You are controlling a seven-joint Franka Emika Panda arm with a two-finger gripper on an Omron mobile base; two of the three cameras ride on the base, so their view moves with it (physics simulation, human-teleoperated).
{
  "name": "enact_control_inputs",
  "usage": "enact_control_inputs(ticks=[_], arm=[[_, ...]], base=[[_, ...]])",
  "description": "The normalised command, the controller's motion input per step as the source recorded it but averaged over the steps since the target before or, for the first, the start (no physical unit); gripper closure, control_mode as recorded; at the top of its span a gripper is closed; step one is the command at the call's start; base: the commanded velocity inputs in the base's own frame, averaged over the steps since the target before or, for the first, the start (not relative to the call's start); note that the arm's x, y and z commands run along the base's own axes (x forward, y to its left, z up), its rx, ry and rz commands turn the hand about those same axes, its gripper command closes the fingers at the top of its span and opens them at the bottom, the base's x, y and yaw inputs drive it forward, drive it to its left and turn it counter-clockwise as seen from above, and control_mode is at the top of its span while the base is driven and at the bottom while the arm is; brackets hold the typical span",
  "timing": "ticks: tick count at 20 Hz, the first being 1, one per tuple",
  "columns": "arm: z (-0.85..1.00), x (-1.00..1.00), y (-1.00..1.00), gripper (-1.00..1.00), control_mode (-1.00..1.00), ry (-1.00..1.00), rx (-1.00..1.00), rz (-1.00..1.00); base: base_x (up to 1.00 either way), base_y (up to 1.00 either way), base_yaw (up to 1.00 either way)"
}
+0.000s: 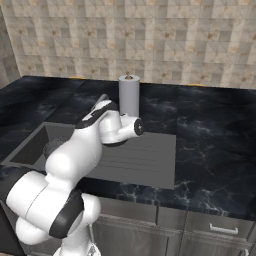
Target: Pick the pan and sponge and place them into the sink. Then turn on the water.
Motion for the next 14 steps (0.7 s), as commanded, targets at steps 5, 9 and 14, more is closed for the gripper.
enact_control_inputs(ticks=[5,9,14], arm=[[0.0,0.32,0.0,-1.0,-1.0,-0.02,0.03,0.0],[0.0,0.36,0.0,-1.0,-1.0,-0.03,0.01,-0.01],[0.0,0.24,0.0,-1.0,-1.0,-0.04,0.0,0.0]], base=[[0.0,0.0,0.0],[0.0,0.0,0.0],[0.0,0.0,0.0]])
